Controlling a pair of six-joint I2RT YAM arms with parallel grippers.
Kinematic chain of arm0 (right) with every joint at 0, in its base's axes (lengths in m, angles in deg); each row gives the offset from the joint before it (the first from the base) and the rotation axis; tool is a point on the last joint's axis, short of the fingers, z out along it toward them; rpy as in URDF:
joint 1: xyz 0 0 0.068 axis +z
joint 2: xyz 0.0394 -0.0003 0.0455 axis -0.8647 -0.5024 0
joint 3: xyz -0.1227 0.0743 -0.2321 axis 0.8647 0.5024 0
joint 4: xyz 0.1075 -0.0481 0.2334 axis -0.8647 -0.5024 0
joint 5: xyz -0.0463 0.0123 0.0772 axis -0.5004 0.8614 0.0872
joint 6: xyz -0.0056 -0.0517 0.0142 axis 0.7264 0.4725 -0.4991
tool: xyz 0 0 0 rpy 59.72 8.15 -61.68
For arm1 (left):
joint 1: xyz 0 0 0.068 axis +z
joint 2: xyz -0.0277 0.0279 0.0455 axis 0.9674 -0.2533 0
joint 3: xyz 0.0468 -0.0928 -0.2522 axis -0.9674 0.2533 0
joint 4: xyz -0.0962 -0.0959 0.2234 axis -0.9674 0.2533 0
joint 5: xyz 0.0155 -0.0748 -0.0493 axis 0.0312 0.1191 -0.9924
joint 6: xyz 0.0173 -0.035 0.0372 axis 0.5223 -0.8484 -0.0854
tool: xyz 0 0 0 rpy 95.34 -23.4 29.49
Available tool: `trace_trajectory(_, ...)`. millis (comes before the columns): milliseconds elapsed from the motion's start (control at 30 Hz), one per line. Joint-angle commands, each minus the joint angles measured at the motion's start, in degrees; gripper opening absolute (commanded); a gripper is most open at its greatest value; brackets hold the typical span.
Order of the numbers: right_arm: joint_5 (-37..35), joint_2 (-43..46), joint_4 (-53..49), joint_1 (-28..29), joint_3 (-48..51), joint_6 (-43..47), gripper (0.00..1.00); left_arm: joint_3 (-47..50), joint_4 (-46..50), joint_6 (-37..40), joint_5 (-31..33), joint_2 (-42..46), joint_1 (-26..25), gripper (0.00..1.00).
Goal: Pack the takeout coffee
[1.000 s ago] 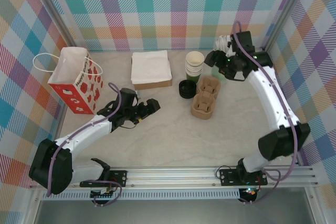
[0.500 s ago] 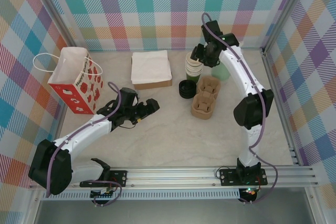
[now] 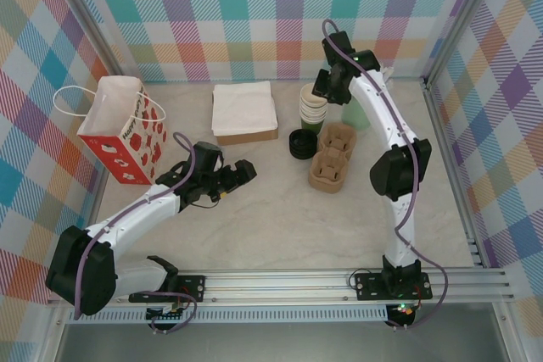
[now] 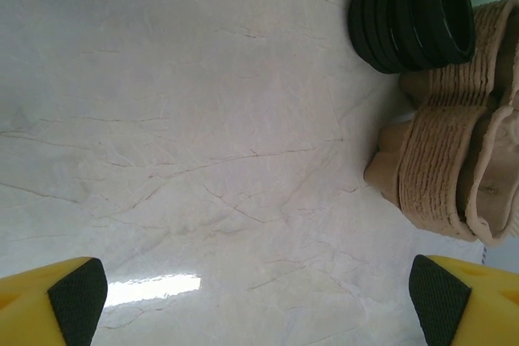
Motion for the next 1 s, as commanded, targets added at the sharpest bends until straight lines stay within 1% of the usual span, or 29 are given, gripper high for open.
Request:
trace_trajectory(0, -0.43, -1.68, -1.92, -0.05, -2.22, 0.52, 0.4, -1.83, 1.83, 0.26, 1.1, 0.81, -0.36, 0.98)
trace_trajectory(167, -0.74, -2.75, -2.24, -0.04, -2.82, 0.89, 0.36, -2.2, 2.22, 0.36, 1.16, 0.42, -0.36, 0.98)
trace_trajectory(367, -0.74, -3.14, -2.54, -0.04, -3.16, 1.27, 0.21, -2.8, 2.73, 0.62, 1.06, 0.13, -0.36, 0.98)
trace_trajectory(700, -0.22, -2.2, -3.48, -0.04, -3.53, 1.4, 0.09, -3.87, 3.46, 0.8, 1.19, -0.01, -0.38, 0.99)
trace_trajectory(967, 1.45, -0.07, -3.12, -0.45, -3.65, 0.64, 0.08, -5.37, 5.1, 0.96, 1.74, 0.68, -0.36, 0.99)
